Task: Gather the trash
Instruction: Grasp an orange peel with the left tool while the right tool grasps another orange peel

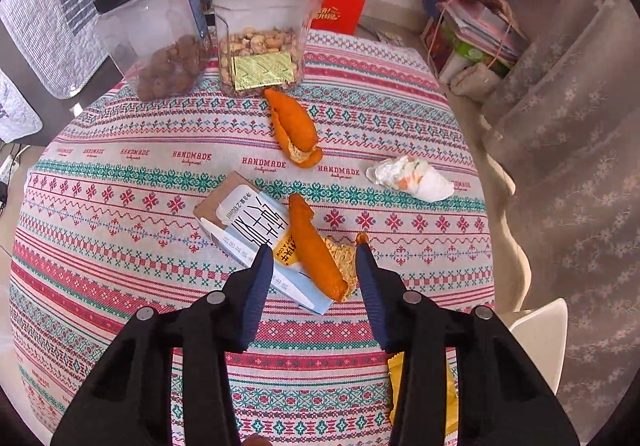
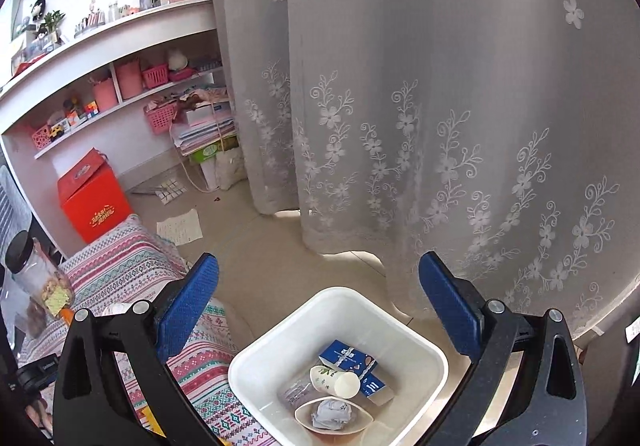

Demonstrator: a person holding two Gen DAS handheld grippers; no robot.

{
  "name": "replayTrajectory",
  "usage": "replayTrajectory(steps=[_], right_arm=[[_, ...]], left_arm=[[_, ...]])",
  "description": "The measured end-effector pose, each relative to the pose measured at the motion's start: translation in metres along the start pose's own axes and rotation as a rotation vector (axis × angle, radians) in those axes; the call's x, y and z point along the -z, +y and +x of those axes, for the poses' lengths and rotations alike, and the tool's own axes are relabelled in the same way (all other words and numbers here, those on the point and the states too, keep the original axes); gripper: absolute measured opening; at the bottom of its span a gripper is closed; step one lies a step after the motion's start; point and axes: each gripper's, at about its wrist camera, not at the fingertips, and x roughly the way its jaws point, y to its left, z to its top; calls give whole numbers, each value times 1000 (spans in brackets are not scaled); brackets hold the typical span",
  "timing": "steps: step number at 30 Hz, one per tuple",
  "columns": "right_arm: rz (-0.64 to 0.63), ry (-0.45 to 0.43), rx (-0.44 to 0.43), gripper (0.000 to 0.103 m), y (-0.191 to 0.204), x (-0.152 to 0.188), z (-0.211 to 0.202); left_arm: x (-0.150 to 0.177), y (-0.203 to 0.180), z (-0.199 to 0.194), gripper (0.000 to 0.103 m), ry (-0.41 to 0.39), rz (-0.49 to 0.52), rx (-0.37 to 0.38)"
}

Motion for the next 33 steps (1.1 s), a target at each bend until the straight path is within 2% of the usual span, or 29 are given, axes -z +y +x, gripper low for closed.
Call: replayTrajectory(steps=[7,10,13,17,21,26,29,33], right_arm=[[-24,5,-11,96,19,4,0],[-40,11,-21,96,32,8,0],[-63,20,-37,96,46,13,-1],[-116,57,-87,96,73,22,2],[-198,80,-143,96,106,36,3],[-321,115,-275,96,156,54,-3],[-406,190,-387,96,193,67,-1],[-527,238,-495,96,254,82,6]], left_arm=[[-2,3,27,41,53,-31,-28],[-1,6,37,25,89,-32,8],[3,10,31,15,76,-16,44],[10,35,7,12,63,-62,121],[22,67,-33,12,-1,-74,168],[41,120,-86,12,-95,-145,222],[40,142,-114,12,-174,-162,216],[37,161,-149,12,-299,-117,138]])
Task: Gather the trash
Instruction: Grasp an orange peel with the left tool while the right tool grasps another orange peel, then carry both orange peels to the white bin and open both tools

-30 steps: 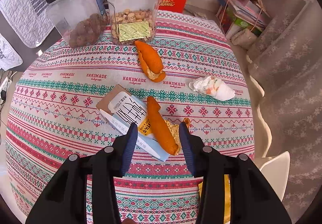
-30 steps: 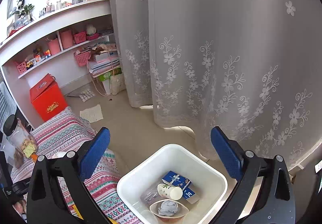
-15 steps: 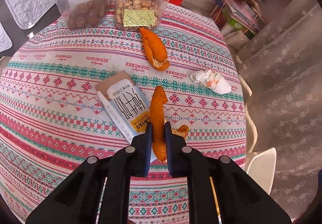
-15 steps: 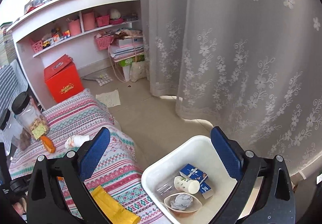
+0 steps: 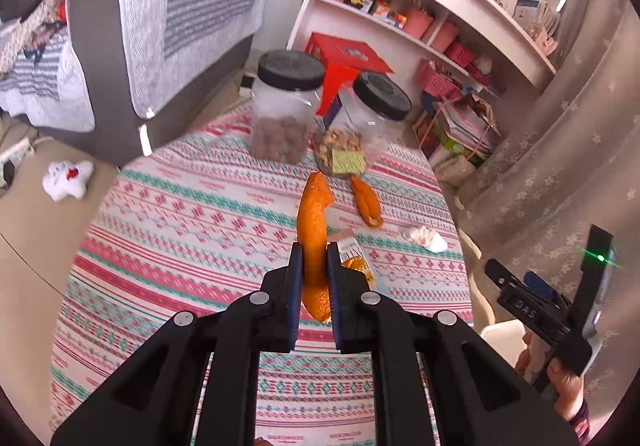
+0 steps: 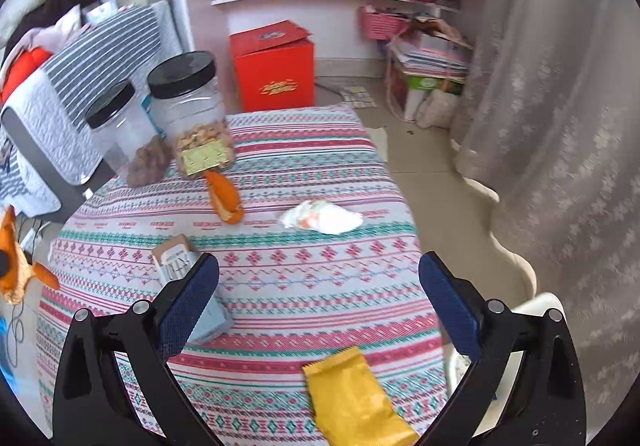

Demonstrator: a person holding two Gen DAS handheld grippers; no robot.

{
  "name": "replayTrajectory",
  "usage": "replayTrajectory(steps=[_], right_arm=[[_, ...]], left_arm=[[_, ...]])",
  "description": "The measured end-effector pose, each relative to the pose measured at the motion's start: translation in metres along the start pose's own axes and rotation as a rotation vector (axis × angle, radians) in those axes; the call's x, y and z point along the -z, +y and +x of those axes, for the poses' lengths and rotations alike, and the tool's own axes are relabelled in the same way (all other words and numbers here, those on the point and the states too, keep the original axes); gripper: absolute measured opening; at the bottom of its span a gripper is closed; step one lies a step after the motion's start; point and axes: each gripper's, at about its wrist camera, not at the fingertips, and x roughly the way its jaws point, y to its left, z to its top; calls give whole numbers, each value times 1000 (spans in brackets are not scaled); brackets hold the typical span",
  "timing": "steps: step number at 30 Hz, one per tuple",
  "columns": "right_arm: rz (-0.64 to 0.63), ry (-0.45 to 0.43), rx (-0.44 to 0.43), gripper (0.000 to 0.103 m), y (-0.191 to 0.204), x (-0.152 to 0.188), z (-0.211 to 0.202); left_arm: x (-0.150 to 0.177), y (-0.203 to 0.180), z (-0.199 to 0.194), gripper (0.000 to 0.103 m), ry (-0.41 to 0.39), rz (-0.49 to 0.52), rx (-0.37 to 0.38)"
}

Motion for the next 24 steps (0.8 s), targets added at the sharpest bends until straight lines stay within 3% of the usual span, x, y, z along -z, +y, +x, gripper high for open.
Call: replayTrajectory(steps=[6,10,15,18,20,24], right_arm=[[-135,47,-110,94,68,-30,66],[-95,133,-164,78,82,-40,119],[-28,146,-209,72,80,-40,155],[-32,154,-212,61,82,-39,168],[-45,185,-217,43,84,-37,177],[-52,196,-224,28,83,-34,181]], left_arm=[[-10,20,-20,12,-57,21,-15],[-10,32,-21,12,-51,15,-12],[-6,42,-20,12,-40,18,-25],[-2,44,-17,12,-31,24,-41],[0,47,-15,12,-24,22,-51],[2,52,-13,12,-16,17,-63]])
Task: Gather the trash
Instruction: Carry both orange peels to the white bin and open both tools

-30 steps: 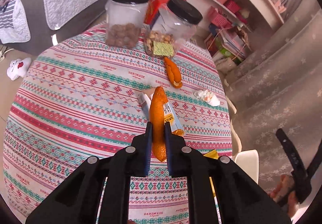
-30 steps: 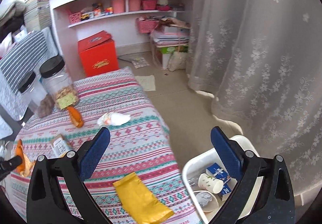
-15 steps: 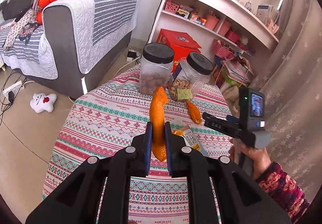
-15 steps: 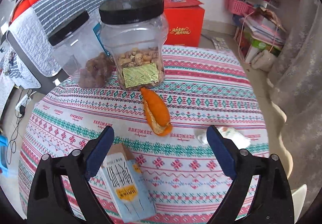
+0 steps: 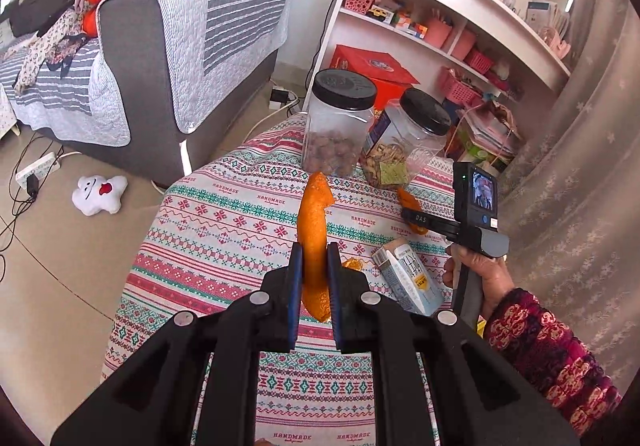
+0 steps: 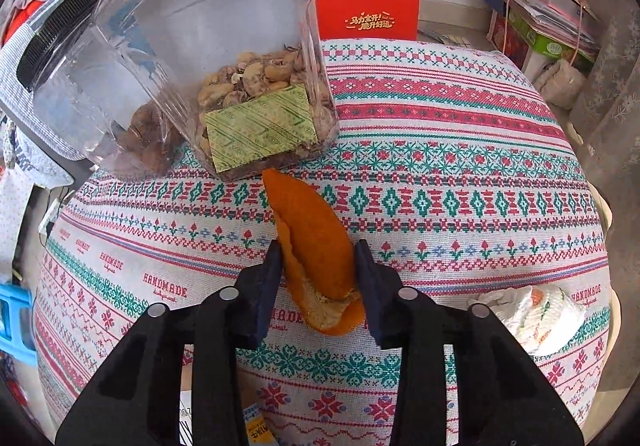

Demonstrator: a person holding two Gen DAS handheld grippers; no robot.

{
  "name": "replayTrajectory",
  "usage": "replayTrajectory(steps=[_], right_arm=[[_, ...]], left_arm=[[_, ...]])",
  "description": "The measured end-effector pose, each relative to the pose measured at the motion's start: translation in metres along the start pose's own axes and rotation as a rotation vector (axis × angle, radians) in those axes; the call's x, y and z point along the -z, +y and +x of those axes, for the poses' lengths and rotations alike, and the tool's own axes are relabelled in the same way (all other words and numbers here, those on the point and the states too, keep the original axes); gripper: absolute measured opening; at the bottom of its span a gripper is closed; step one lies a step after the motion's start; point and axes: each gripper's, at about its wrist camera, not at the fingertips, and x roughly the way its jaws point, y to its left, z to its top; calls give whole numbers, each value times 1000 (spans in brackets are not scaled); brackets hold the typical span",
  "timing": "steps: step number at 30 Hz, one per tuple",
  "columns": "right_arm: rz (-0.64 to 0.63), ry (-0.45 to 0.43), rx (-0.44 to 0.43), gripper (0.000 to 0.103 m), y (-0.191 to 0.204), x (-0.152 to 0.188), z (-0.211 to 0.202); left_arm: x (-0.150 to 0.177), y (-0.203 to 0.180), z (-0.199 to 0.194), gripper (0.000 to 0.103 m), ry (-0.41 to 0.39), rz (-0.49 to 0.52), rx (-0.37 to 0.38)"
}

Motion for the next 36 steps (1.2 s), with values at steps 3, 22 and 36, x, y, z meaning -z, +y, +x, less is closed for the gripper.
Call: replayTrajectory(steps=[3,22,36], right_arm=[[22,1,-39,20,-8,-2,-5],[-53,-286,-8,16,19,34,-172],[75,-511,302,16,-34,108,-301]], left_arm=[[0,0,1,12,5,1,-4],[-9,-10,-19,12,-73,-43,52],[-10,-29,-38,12,-137,-54,143]])
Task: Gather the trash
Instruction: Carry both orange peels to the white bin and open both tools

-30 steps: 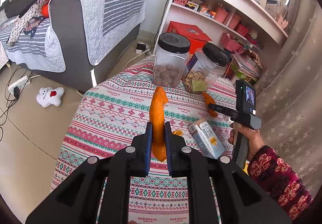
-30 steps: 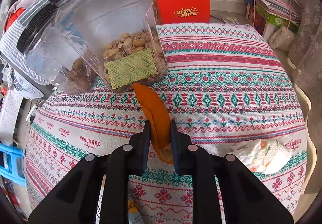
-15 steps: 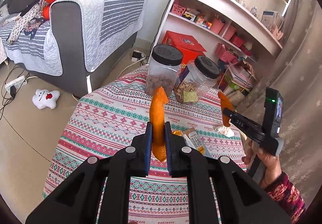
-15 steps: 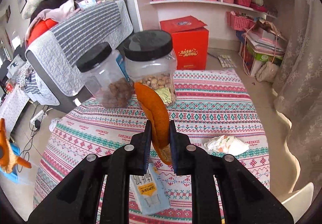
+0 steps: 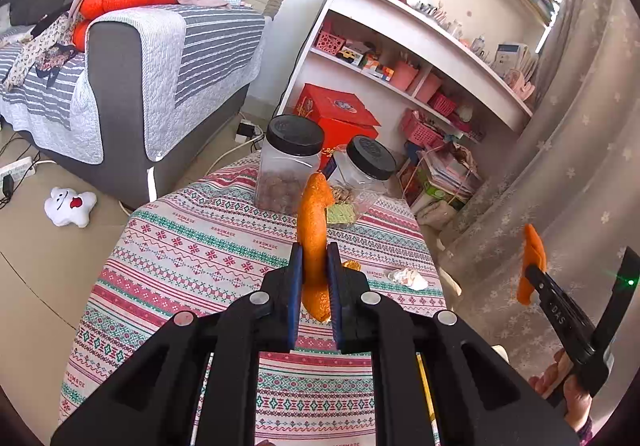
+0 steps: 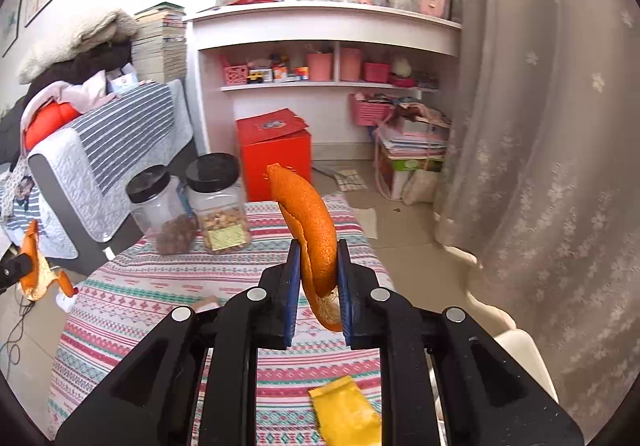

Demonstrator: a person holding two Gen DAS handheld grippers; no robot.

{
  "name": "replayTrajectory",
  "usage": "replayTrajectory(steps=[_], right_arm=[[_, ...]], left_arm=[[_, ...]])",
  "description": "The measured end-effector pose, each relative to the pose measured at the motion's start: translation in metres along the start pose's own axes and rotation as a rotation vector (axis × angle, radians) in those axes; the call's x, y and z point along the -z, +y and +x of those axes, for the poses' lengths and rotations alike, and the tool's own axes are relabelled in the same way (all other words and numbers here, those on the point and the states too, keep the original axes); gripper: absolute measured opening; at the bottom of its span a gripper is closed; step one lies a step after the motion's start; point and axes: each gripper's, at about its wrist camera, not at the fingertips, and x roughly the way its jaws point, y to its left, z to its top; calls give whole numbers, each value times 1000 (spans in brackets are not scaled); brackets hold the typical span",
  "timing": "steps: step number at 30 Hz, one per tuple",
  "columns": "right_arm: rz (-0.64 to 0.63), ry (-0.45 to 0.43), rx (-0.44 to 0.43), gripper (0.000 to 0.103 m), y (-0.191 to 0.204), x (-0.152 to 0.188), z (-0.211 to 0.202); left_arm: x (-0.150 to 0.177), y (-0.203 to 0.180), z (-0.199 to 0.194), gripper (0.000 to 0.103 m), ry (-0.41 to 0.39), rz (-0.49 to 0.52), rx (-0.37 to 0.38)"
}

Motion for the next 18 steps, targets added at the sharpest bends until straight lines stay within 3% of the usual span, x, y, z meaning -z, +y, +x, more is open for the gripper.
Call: replayTrajectory(steps=[8,13,15,17,18], right_arm=[[115,13,274,16,-80,32,-22],[216,120,413,17,-131,59,-12],[261,177,456,24,-151,71,-7],[301,215,509,56,-167,82,-4],[327,215,527,59,-175,86,-5]], left_arm=[[5,-19,0,12,-9,25,30],[11,-35,7,12,3,49,35],[15,-43,11,12,11,64,38],[20,-52,16,12,20,79,42],[22,-58,18,12,26,87,47]])
